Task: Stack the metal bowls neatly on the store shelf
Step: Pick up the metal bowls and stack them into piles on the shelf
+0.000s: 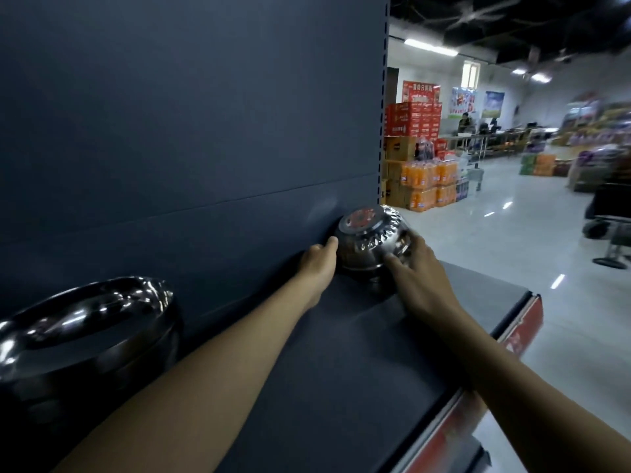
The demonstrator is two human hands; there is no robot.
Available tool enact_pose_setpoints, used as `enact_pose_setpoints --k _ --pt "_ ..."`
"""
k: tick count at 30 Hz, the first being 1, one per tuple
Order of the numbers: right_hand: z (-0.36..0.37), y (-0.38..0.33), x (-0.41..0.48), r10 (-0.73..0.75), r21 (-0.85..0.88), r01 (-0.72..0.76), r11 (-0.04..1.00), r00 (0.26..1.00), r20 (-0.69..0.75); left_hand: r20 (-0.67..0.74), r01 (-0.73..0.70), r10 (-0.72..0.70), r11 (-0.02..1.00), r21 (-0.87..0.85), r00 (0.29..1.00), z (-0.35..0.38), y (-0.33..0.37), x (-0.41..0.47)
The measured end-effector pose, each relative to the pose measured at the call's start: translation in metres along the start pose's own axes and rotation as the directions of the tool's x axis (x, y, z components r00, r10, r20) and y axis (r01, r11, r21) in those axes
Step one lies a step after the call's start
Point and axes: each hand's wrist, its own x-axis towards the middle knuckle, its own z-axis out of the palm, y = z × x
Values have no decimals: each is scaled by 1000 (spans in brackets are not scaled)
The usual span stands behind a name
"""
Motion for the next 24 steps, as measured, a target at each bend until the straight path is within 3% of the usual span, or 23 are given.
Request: enact_pose_setpoints --k 5,14,24 --pt "-1 5 -1 -6 21 5 1000 1000 20 45 0 0 1000 -9 999 10 1 6" --pt "-12 -17 -23 -10 138 9 990 1000 7 6 -84 86 980 -179 996 -10 5 -21" --pt "-25 -74 -111 62 404 -26 914 995 -76 -162 -308 275 920 -242 948 -63 -3 -133"
